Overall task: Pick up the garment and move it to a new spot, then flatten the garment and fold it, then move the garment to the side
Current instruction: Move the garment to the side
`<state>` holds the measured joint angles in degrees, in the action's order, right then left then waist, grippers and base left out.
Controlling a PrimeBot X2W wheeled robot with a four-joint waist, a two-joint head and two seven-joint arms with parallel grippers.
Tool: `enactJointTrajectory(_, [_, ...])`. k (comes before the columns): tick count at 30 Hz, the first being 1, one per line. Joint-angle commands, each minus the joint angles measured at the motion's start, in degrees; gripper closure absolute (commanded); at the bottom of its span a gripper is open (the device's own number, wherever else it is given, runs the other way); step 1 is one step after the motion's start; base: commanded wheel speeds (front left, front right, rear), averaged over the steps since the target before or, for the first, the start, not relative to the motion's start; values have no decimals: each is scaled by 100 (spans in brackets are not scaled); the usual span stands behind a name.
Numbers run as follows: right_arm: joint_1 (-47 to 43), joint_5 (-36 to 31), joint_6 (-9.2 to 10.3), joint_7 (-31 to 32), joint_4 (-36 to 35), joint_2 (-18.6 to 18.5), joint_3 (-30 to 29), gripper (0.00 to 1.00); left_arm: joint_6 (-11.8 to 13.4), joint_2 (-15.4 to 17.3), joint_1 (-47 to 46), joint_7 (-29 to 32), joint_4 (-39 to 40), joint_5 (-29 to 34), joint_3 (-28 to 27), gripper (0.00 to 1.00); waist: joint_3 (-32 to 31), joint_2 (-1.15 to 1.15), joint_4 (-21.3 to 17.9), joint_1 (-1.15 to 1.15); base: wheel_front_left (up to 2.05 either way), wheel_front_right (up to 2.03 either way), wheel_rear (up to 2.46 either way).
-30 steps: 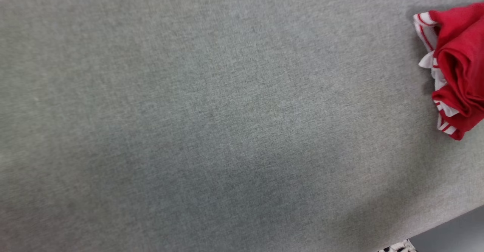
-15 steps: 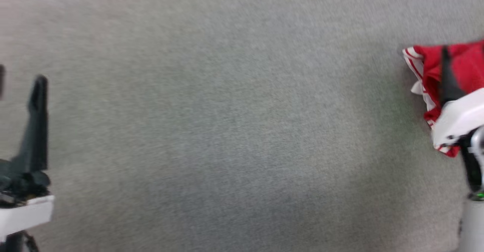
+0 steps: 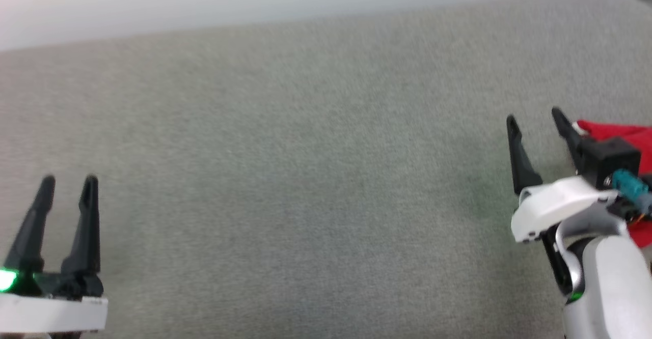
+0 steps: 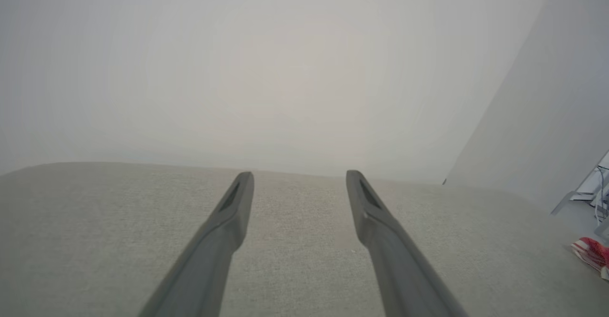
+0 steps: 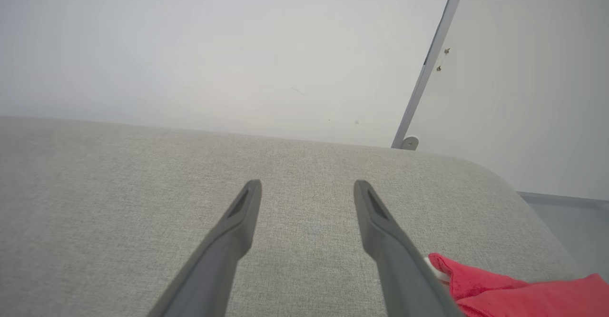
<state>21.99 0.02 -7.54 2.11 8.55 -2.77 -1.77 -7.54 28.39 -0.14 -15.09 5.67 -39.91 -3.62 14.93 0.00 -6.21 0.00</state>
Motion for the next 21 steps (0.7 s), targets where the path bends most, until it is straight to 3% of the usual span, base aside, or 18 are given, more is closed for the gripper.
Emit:
enactJointTrajectory(1, [-126, 79, 9, -169, 141, -16, -5, 0, 13, -76, 108, -2, -98, 68, -41, 0, -535, 0, 366, 0, 0, 0, 0])
enactJointTrajectory(12, [-484, 367, 9, -1158, 1168, -40, 172, 0, 13, -578, 570, -2, -441, 558, -277, 0, -1198, 0, 516, 0, 0, 0, 0])
enactJointTrajectory(21, [-722, 609, 9, -1373, 1196, -213, 194, 0, 13, -818, 928, -2, -477, 854, -289, 0, -1503, 0, 568, 0, 0, 0, 0])
